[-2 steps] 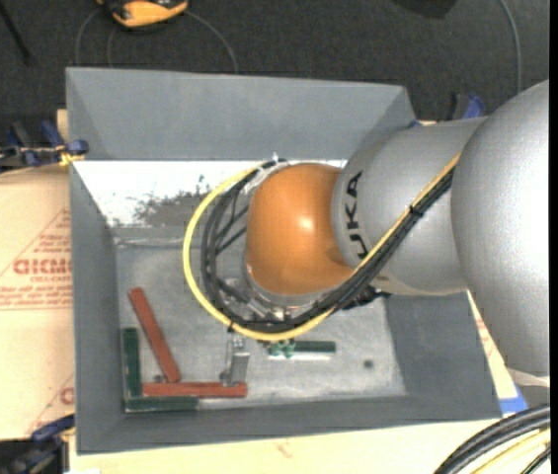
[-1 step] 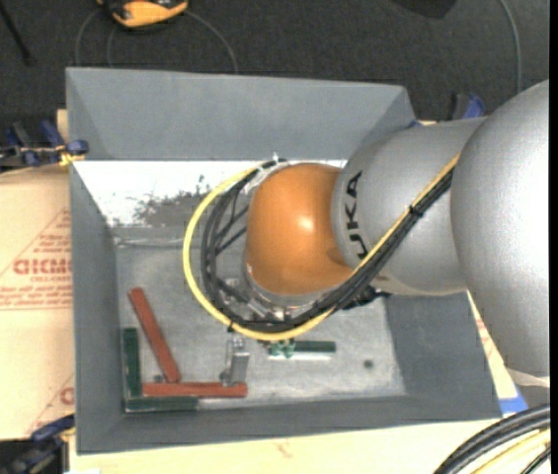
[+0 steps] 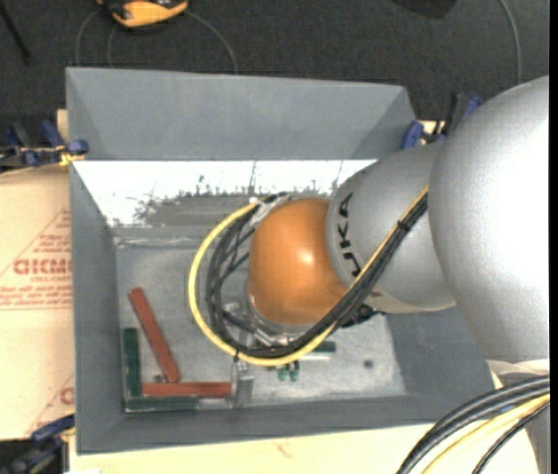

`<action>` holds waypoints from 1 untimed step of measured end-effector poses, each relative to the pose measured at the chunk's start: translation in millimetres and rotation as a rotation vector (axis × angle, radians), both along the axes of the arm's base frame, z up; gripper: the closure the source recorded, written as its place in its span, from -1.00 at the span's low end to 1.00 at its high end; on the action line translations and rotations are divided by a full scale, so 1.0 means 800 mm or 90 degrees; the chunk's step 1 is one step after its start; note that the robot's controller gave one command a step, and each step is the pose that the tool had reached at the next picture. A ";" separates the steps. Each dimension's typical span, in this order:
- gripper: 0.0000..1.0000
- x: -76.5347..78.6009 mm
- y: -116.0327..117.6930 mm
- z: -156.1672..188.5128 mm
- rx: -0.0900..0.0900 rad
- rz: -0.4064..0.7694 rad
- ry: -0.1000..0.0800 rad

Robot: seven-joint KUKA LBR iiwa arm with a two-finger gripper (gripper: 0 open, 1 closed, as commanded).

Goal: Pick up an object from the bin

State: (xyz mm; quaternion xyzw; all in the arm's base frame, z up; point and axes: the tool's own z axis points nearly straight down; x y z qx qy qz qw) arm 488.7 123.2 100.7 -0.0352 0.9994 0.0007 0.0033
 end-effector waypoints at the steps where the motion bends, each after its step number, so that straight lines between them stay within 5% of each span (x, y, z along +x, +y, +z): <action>1: -1.00 -0.004 0.044 -0.002 -0.003 0.093 0.004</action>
Offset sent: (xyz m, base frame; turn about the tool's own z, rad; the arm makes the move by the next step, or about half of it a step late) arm -0.0052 0.0522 -0.0307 -0.2861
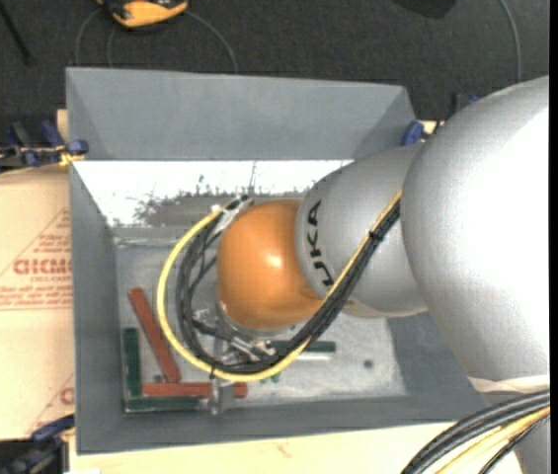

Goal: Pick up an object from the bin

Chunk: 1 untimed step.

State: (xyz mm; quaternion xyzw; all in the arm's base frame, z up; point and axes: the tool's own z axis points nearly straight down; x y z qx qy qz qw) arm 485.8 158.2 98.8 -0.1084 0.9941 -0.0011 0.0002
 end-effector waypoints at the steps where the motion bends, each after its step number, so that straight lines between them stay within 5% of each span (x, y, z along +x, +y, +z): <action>1: -1.00 0.000 0.022 -0.021 0.003 0.070 -0.004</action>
Offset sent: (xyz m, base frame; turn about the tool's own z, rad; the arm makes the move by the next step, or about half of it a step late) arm -0.0054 0.0005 -0.0166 -0.2022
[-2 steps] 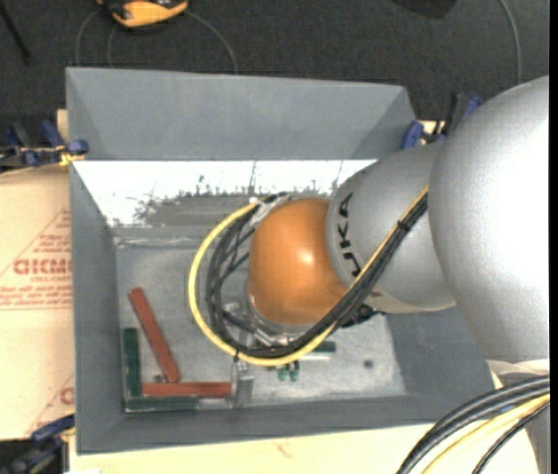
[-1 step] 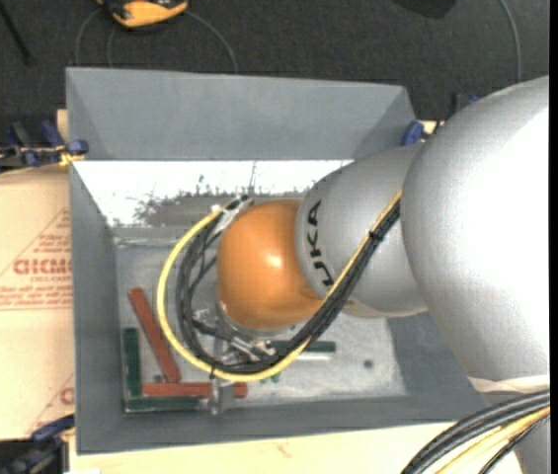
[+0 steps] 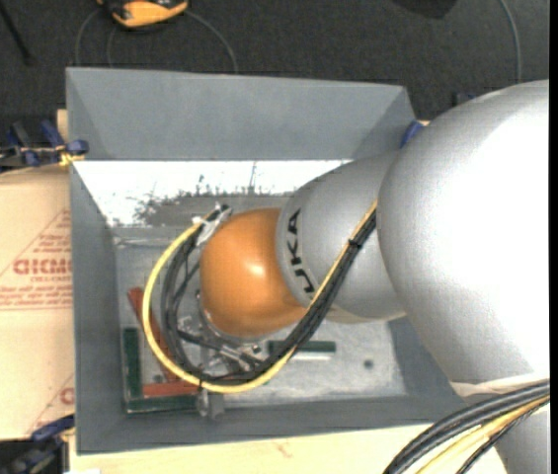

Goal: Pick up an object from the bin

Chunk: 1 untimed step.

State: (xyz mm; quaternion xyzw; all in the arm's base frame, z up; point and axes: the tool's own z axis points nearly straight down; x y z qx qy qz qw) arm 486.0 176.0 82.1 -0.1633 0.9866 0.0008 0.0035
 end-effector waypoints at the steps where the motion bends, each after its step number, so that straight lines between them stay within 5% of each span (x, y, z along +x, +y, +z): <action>1: 1.00 -0.004 -0.022 0.001 -0.001 0.054 0.000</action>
Offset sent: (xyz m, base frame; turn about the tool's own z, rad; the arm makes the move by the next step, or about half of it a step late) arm 0.0000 0.0000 0.0000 0.0000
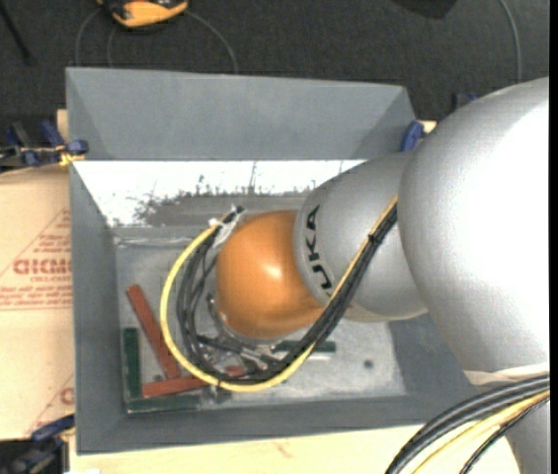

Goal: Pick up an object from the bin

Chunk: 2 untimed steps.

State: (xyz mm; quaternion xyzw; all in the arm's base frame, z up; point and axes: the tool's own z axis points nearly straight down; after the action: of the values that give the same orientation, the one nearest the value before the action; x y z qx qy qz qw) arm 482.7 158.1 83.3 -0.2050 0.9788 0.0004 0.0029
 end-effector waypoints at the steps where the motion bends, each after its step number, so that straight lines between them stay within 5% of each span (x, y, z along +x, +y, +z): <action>1: 1.00 0.000 0.000 0.000 0.000 -0.001 0.000; 2: 1.00 0.003 -0.025 0.068 -0.002 -0.009 0.006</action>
Offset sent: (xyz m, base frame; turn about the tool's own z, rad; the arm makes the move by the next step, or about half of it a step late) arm 0.0050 -0.0247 0.0718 0.0187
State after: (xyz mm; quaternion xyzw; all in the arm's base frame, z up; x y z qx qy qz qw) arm 485.5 138.2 137.5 -0.1978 0.9802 -0.0002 -0.0018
